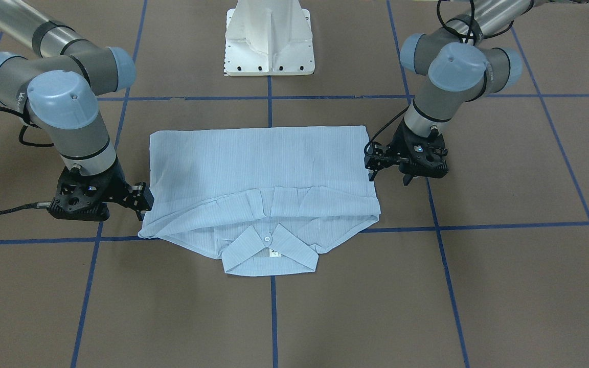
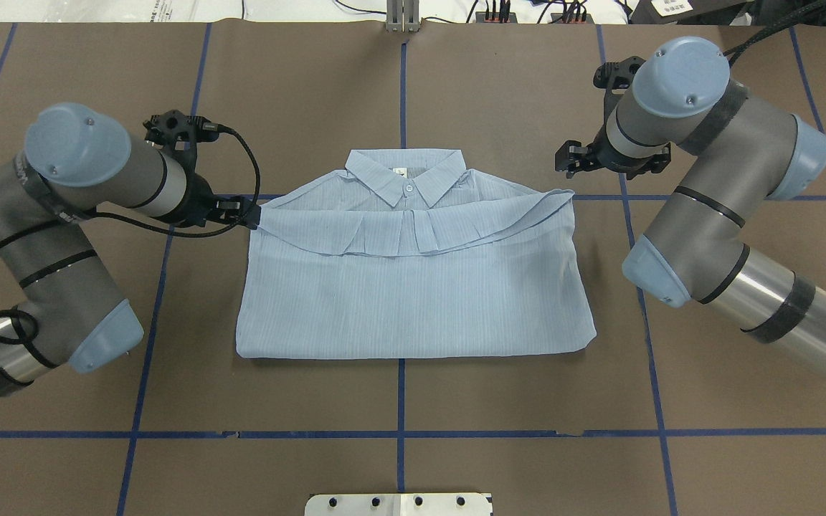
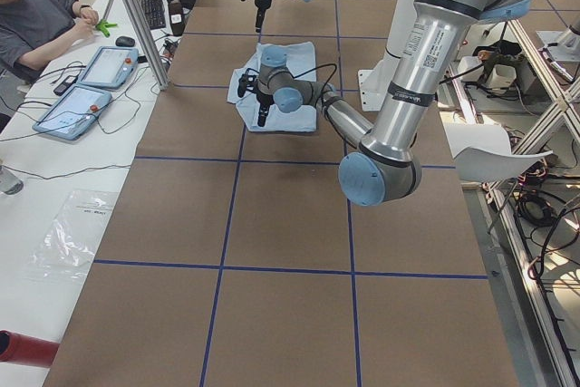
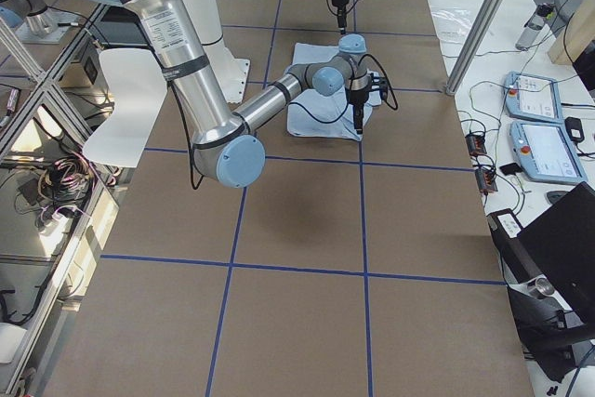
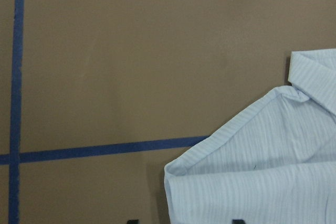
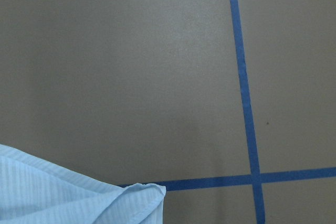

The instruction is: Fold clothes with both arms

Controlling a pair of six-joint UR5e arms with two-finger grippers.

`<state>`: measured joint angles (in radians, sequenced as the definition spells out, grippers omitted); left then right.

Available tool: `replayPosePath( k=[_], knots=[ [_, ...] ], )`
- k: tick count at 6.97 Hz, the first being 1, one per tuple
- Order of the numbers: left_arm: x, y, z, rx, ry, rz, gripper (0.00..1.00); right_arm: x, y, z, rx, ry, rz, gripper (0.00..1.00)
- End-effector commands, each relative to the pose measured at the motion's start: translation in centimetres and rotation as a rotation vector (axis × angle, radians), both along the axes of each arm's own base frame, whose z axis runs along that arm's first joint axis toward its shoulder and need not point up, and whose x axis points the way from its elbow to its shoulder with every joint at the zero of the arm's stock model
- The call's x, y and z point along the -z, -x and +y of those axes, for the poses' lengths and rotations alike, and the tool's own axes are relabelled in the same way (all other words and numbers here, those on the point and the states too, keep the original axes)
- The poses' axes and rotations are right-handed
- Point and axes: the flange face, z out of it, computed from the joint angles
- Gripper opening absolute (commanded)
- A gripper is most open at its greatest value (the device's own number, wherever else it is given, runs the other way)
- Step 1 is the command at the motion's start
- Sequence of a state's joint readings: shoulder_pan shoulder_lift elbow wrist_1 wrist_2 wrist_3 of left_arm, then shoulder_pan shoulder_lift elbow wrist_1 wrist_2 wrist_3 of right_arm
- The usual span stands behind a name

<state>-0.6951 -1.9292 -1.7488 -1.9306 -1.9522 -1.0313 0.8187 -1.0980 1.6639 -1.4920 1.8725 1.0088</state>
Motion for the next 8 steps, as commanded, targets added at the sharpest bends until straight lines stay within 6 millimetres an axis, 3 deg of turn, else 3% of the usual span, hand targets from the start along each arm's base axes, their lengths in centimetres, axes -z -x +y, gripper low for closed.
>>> replayPosePath(
  k=[1,2,5,6,8],
  knots=[
    [-0.1,-2.9,8.2,-0.067,0.082,0.035,1.0,0.4,-0.2,0.1,0.004,-0.006,-0.008,1.0],
    [-0.2,-4.3,9.9,-0.075,0.115,0.035,0.99,0.3,-0.2,0.1,0.003,-0.005,-0.008,1.0],
    [-1.6,-6.3,11.5,-0.068,0.132,0.001,0.9,0.5,-0.1,0.1,-0.003,-0.004,-0.01,1.0],
    [-1.9,-6.6,11.6,-0.071,0.138,-0.005,0.79,0.5,-0.1,0.1,-0.003,-0.004,-0.01,1.0],
    [-1.7,-6.9,11.9,-0.077,0.147,-0.001,0.3,0.4,0.0,0.2,-0.003,-0.002,-0.01,1.0]
  ],
)
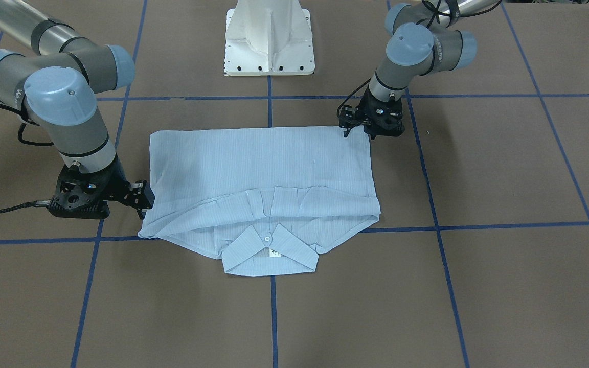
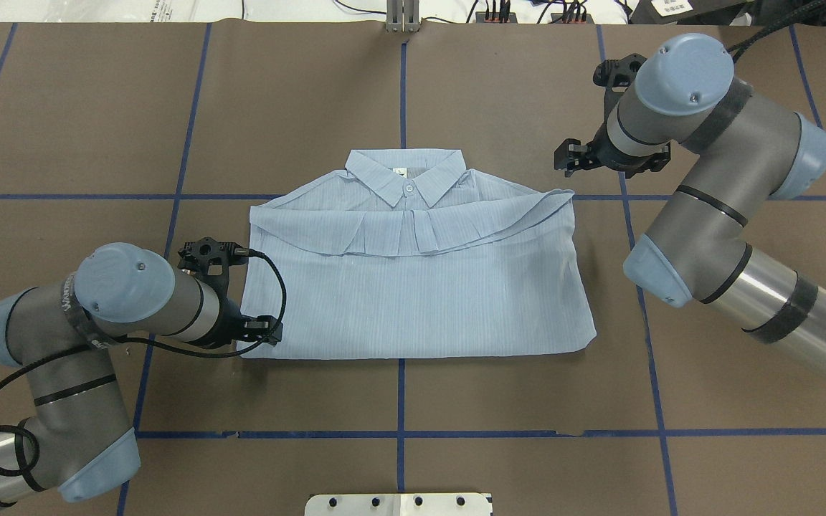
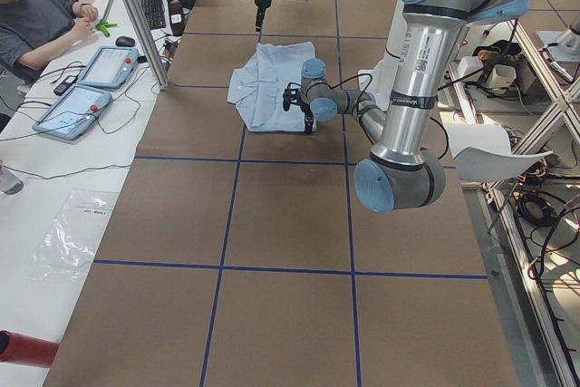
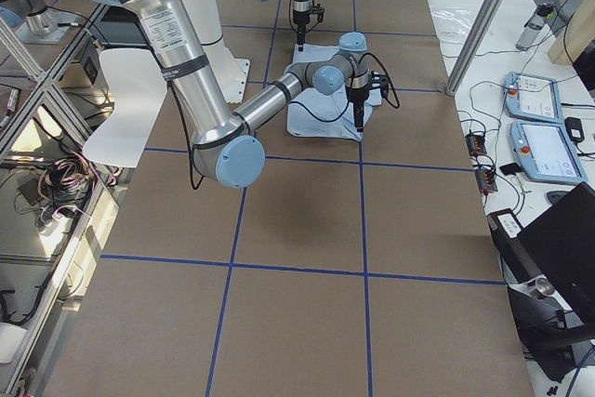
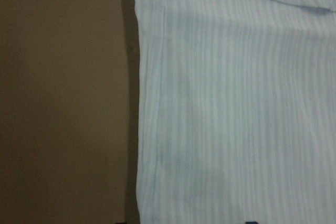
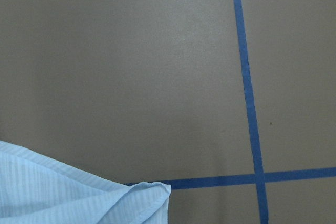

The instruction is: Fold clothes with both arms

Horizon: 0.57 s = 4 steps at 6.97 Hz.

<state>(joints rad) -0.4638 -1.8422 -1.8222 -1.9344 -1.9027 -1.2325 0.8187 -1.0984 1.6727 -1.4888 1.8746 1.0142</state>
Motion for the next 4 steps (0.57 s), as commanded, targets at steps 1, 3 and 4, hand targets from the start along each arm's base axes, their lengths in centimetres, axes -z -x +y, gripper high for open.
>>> replayPosePath(
  k=[1,3,4],
  knots=[
    [0.7,0.0,0.5,-0.001,0.015,0.016,0.0,0.1,0.2,0.1,0.001,-0.001,-0.001,1.0],
    [0.9,-0.2,0.9,0.003,0.02,0.014,0.0,0.0,0.1,0.1,0.0,0.001,0.0,1.0],
    [0.7,0.9,1.2,0.006,0.022,0.007,0.0,0.1,0.2,0.1,0.0,0.0,-0.001,1.0]
  ],
)
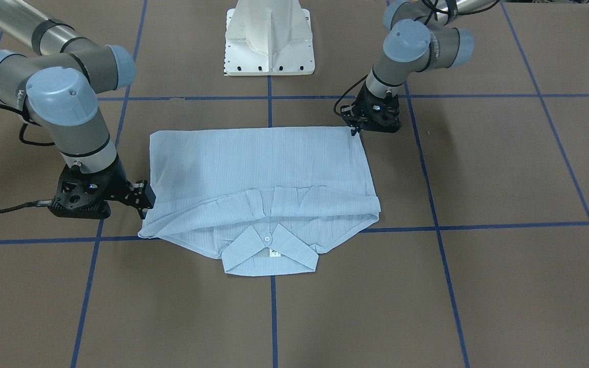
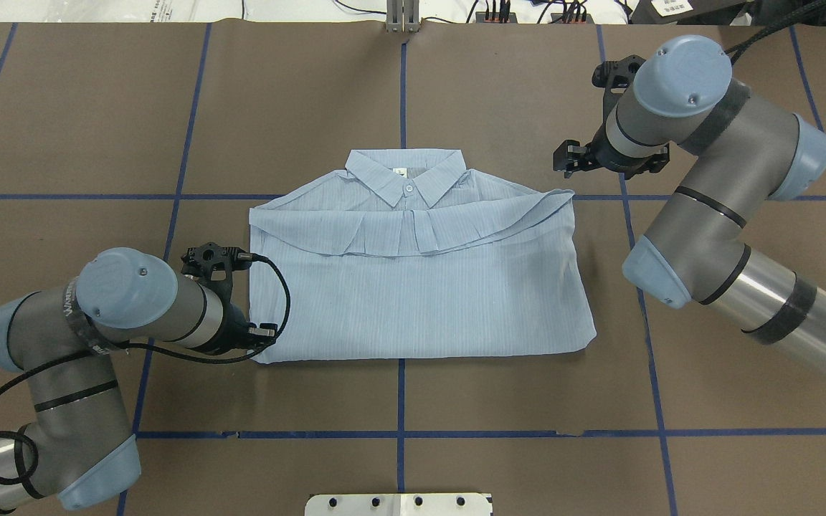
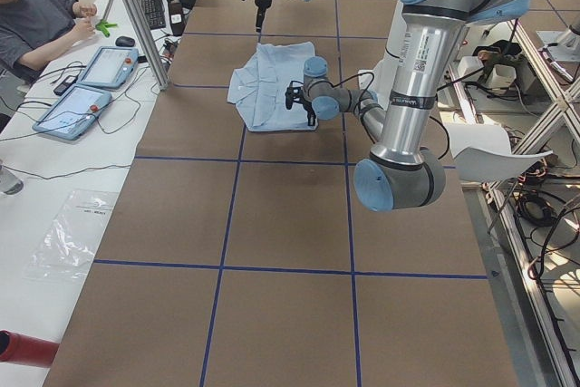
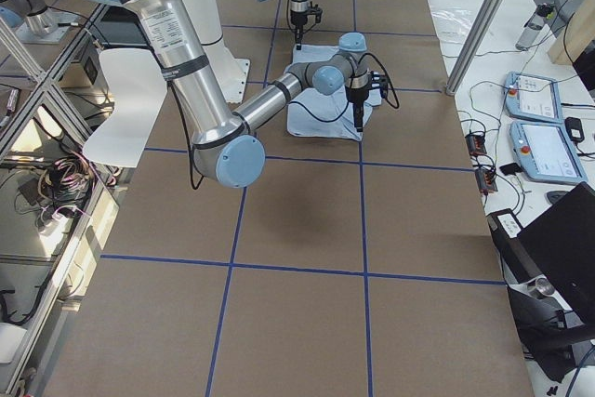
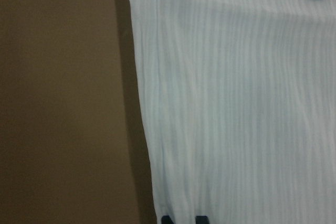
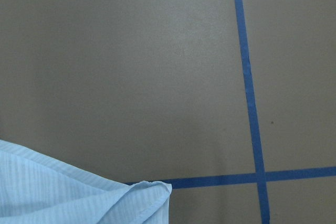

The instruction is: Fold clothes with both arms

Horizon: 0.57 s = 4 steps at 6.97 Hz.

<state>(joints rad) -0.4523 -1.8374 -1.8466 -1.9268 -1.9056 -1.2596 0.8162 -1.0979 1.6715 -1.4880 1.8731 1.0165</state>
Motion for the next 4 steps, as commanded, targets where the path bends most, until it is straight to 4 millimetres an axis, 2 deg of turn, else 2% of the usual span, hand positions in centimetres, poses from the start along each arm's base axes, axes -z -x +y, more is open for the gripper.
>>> replayPosePath(
  k=[1,2,4],
  knots=[
    [-1.8,3.6,0.9,0.008,0.008,-0.039,0.0,-0.3,0.2,0.0,0.002,0.004,0.005,1.0],
    [-2.6,6.2,-1.8,0.018,-0.04,-0.085,0.0,-0.2,0.4,0.1,0.004,0.003,0.002,1.0],
    [-5.3,12.0,-9.3,0.037,-0.154,-0.202,0.0,0.5,0.8,0.2,-0.004,0.004,-0.01,1.0]
  ],
)
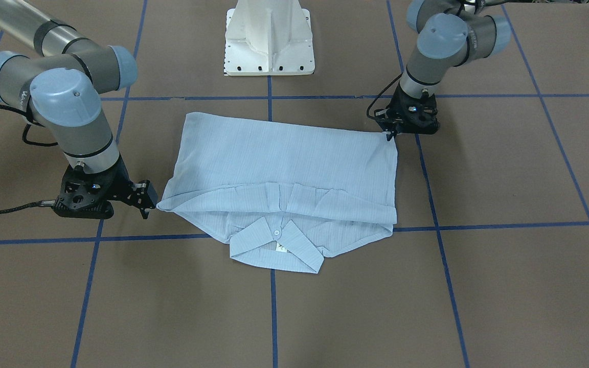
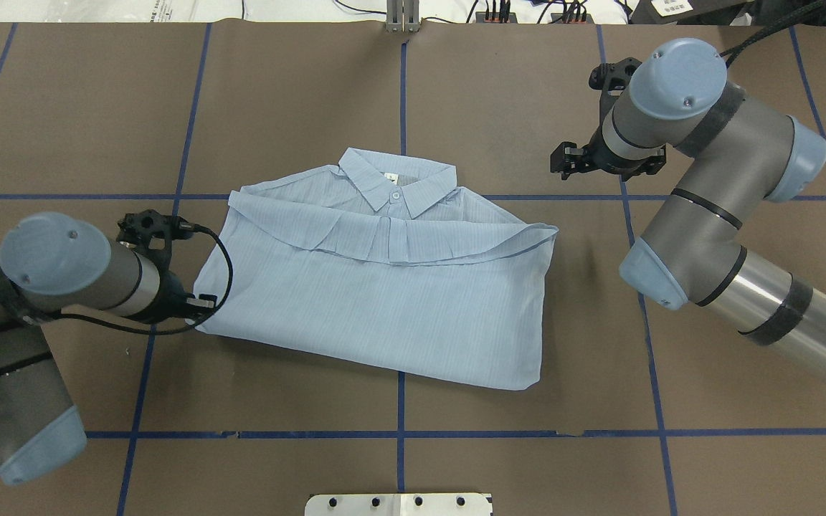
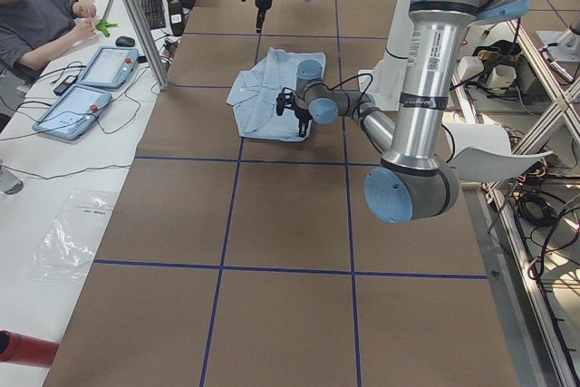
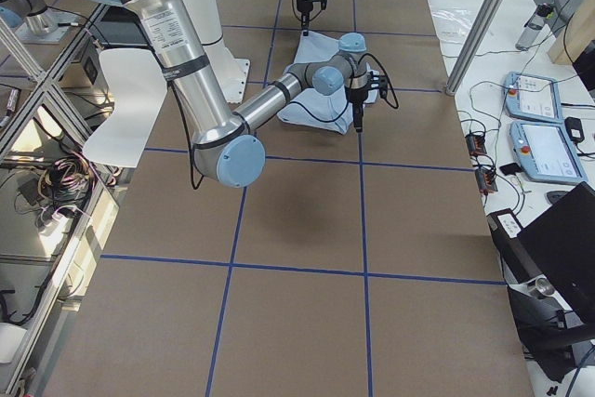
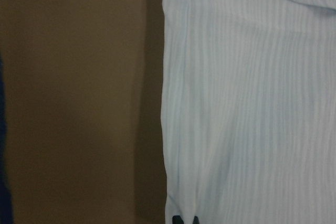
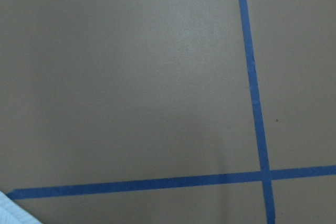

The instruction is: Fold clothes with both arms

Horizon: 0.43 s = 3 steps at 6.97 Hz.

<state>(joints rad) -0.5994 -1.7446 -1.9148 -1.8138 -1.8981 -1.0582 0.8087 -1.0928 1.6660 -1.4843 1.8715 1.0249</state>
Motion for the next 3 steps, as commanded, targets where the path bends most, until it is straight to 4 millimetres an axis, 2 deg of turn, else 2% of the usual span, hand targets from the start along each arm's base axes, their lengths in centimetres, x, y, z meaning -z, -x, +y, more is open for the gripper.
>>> replayPosePath(
  k=[1,2,3],
  knots=[
    [-2.4,5.0,-9.5,0.044,-0.122,-0.119,0.0,0.6,0.5,0.1,-0.002,0.0,-0.009,1.0],
    [-1.4,4.6,-16.4,0.086,-0.145,-0.154,0.0,1.5,0.7,0.0,-0.006,-0.005,-0.02,1.0],
    [-1.7,3.3,-21.5,0.114,-0.129,-0.175,0.0,2.7,1.6,0.3,-0.024,0.008,-0.042,1.0]
  ],
)
